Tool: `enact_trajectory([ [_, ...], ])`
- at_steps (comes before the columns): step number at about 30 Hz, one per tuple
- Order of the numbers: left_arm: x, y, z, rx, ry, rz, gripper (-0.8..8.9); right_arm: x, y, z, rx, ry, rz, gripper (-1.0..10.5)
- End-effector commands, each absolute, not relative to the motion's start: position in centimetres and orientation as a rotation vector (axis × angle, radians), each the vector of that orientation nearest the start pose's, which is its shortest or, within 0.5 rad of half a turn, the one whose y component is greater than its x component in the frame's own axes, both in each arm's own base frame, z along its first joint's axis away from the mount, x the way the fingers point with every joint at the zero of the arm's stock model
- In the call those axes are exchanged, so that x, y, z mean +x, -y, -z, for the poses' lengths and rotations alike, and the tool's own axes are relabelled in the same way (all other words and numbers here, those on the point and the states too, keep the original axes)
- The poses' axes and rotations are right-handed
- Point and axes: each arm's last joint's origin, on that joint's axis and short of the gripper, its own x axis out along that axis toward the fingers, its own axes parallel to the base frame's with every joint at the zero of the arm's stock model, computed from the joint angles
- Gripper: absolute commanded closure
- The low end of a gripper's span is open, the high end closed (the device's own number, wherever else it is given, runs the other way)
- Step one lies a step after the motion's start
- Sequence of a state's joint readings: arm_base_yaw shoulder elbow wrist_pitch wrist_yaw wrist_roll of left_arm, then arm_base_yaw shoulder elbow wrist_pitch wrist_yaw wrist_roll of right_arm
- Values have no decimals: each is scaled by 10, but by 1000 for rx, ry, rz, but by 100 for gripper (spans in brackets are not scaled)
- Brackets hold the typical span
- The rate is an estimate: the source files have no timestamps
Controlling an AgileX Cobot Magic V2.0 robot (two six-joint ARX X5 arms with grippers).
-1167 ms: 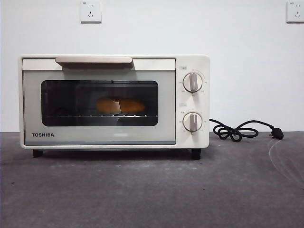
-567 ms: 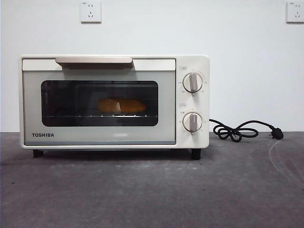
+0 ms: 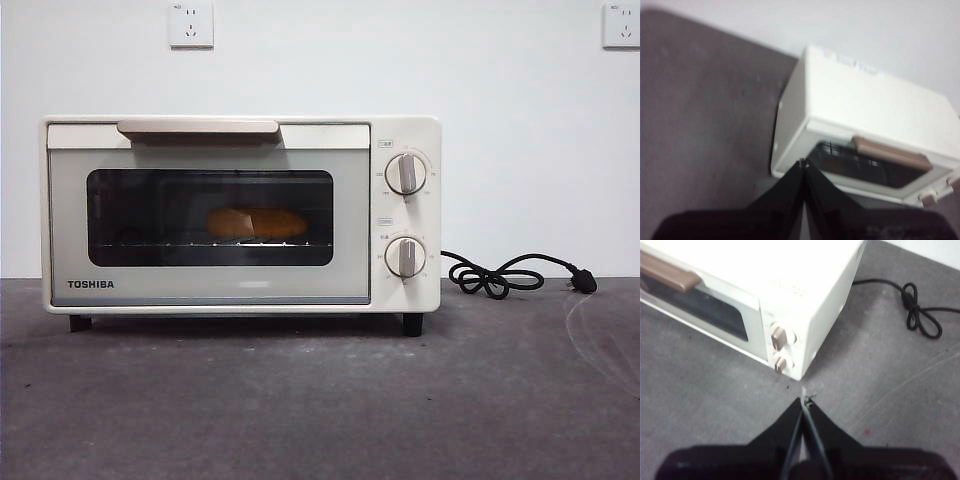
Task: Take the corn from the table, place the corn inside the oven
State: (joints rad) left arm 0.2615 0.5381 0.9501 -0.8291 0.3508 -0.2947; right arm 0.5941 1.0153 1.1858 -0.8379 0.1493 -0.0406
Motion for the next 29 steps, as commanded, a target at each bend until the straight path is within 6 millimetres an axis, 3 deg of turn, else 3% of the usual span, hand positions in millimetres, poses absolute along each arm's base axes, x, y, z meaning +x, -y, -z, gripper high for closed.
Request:
enact_trajectory([
  [1, 87, -13, -349, -445, -454, 22, 816, 158, -101, -368, -277, -632, -435, 948],
  [11, 127, -22, -334, -481, -622, -10, 816, 157, -101, -367, -282, -645, -435, 948],
  [17, 116, -9, -340, -388, -571, -23, 817, 157, -101, -367, -283, -647, -435, 948],
  [21, 98, 1, -349, -310, -441, -1, 816, 157, -101, -367, -283, -647, -435, 948],
  [24, 92, 5, -349, -297, -225, 62, 817, 157, -101, -367, -283, -647, -435, 948],
  [29, 92, 12, -311, -178, 146, 228, 817, 157, -101, -367, -283, -647, -435, 948],
])
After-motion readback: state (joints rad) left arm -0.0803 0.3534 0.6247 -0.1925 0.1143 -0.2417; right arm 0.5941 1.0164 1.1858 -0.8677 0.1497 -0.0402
